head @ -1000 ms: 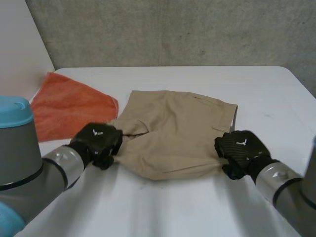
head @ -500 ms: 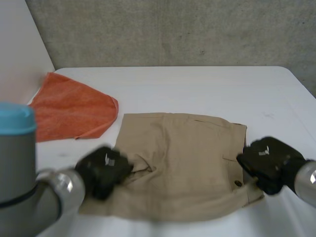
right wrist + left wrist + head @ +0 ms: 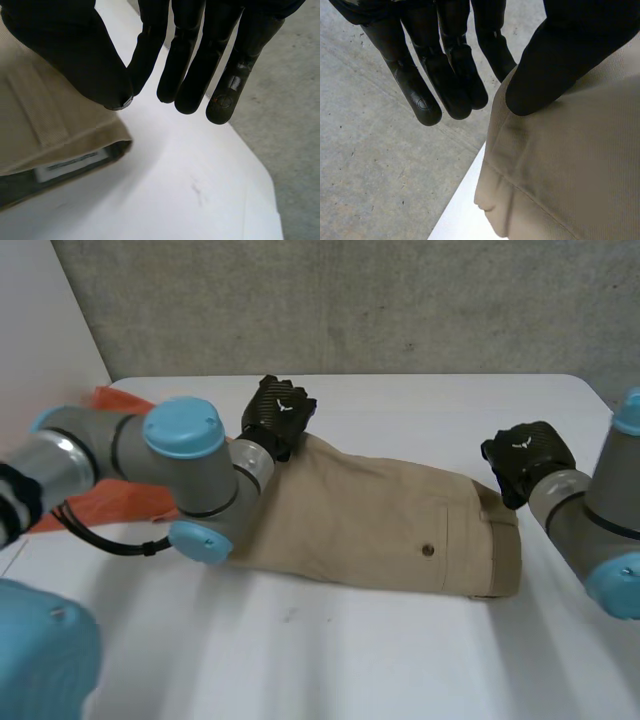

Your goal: Fold the laundry.

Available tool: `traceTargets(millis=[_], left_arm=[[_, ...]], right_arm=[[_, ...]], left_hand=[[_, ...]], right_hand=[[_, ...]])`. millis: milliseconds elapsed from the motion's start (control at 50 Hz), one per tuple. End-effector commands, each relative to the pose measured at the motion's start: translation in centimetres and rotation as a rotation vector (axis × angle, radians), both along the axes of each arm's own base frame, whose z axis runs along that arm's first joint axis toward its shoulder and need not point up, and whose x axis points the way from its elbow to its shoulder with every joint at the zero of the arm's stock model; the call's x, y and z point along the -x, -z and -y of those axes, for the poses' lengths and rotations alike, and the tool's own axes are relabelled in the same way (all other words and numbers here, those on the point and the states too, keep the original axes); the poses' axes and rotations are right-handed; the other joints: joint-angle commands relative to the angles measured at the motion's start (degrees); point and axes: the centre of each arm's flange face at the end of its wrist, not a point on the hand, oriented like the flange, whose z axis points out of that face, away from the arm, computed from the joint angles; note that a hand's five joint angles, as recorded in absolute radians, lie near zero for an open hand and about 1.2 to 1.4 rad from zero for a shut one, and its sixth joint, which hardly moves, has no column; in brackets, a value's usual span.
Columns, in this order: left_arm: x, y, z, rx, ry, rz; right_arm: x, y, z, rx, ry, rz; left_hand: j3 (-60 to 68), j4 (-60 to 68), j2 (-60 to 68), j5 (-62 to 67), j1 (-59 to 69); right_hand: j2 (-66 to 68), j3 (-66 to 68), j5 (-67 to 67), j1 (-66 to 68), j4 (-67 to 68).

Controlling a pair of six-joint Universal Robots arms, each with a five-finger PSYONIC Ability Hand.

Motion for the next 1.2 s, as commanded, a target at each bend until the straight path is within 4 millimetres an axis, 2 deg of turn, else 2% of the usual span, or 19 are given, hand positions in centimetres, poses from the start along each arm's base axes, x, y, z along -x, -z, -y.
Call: traceTargets(millis=[20, 120, 200, 220, 240, 260, 280, 300, 320, 340, 420, 580, 640, 740, 900, 1060, 1140, 1160, 1200], left_arm=[[1.5, 3.8, 2.7, 0.024, -0.004, -0.015], [2.0, 4.8, 3.4, 0.046, -0.004, -0.029], [2.3, 5.3, 3.3, 0.059, 0.006, -0.037], [2.3, 5.4, 3.2, 0.060, 0.008, -0.038], [2.4, 5.4, 3.0, 0.059, 0.010, -0.039], [2.4, 5.5, 2.9, 0.055, 0.010, -0.037], [2.3, 5.7, 2.7, 0.047, 0.011, -0.032], [2.2, 5.6, 2.2, 0.038, 0.016, -0.024], [2.2, 5.3, 1.9, 0.038, 0.017, -0.024], [2.1, 4.8, 1.7, 0.038, 0.019, -0.024], [1.2, 2.3, 0.6, 0.050, 0.016, -0.033], [-1.9, -1.1, -3.4, 0.003, 0.004, -0.022], [-3.1, -2.3, -5.4, -0.028, 0.004, -0.033], [-4.7, -3.0, -8.1, -0.131, 0.009, -0.116], [-6.3, -1.7, -10.7, -0.325, 0.001, -0.250], [-6.9, -0.6, -10.7, -0.359, -0.021, -0.246], [-7.4, -0.3, -10.2, -0.367, -0.042, -0.245], [-7.4, -0.2, -10.1, -0.368, -0.044, -0.244], [-7.4, -0.2, -10.1, -0.368, -0.044, -0.244]], right_arm=[[-0.9, 2.6, 4.0, 0.092, 0.076, -0.007], [-1.2, 4.4, 6.1, 0.101, 0.114, -0.012], [-1.4, 4.5, 6.9, 0.114, 0.132, -0.001], [-1.3, 4.2, 7.0, 0.121, 0.137, 0.002], [-1.3, 4.0, 7.1, 0.126, 0.141, 0.004], [-1.2, 3.4, 7.0, 0.131, 0.150, 0.014], [-1.0, 2.9, 7.1, 0.138, 0.156, 0.024], [-0.9, 2.2, 7.0, 0.150, 0.159, 0.037], [-0.9, 1.6, 6.8, 0.154, 0.160, 0.049], [-0.8, 0.1, 6.3, 0.163, 0.160, 0.077], [-0.2, -2.1, 4.4, 0.099, 0.145, 0.129], [1.4, -3.3, -1.1, -0.137, 0.034, 0.260], [1.4, -2.7, -2.8, -0.192, -0.006, 0.288], [1.6, 0.8, -6.0, -0.300, -0.033, 0.278], [1.5, 4.6, -6.2, -0.243, -0.036, 0.272], [2.4, 6.8, -4.8, -0.172, 0.037, 0.129], [2.5, 7.4, -4.1, -0.136, 0.047, 0.086], [2.6, 7.5, -4.0, -0.129, 0.049, 0.080], [2.9, 7.3, -3.8, -0.123, 0.065, 0.078]], left_hand=[[11.54, 11.08, 11.24, 13.03, 14.29], [11.54, 11.08, 11.24, 13.03, 14.29], [11.54, 11.08, 11.24, 13.03, 14.29], [11.54, 11.08, 11.24, 13.03, 14.29], [5.07, 4.61, 4.77, 6.56, 7.82], [-7.98, -8.44, -8.28, -6.50, -5.24], [-22.27, -22.73, -22.57, -20.78, -19.52], [-47.06, -47.52, -47.36, -45.57, -44.31], [-56.46, -56.93, -56.77, -54.98, -53.72], [-58.46, -58.92, -58.76, -56.97, -55.71], [-58.41, -58.87, -58.71, -56.92, -55.66], [-58.46, -58.92, -58.76, -56.97, -55.71], [-58.46, -58.92, -58.76, -56.97, -55.71], [-58.41, -58.87, -58.71, -56.93, -55.66], [-57.91, -58.37, -58.21, -56.42, -55.16], [-57.91, -58.37, -58.21, -56.42, -55.16], [-57.91, -58.37, -58.21, -56.42, -55.16], [-57.91, -58.37, -58.21, -56.42, -55.16], [-57.91, -58.37, -58.21, -56.42, -55.16]], right_hand=[[12.46, 12.35, 12.38, 22.28, 11.71], [12.46, 12.35, 12.38, 22.28, 11.71], [12.46, 12.35, 12.38, 22.28, 11.71], [3.86, 3.75, 3.78, 13.68, 3.11], [-12.21, -12.32, -12.29, -2.39, -12.96], [-39.68, -39.80, -39.77, -29.87, -40.44], [-46.95, -47.06, -47.03, -37.13, -47.70], [-52.68, -52.80, -52.77, -42.87, -53.44], [-57.54, -57.65, -57.62, -47.72, -58.29], [-57.54, -57.65, -57.62, -47.72, -58.29], [-57.54, -57.65, -57.62, -47.72, -58.29], [-57.54, -57.65, -57.62, -47.72, -58.29], [-57.54, -57.65, -57.62, -47.72, -58.29], [-52.41, -52.52, -52.49, -42.59, -53.16], [-43.33, -43.45, -43.42, -33.52, -44.09], [-34.42, -34.53, -34.50, -24.60, -35.17], [-6.91, -7.02, -6.99, 2.90, -7.67], [12.27, 12.16, 12.19, 22.09, 11.51], [12.46, 12.35, 12.38, 22.28, 11.71]])
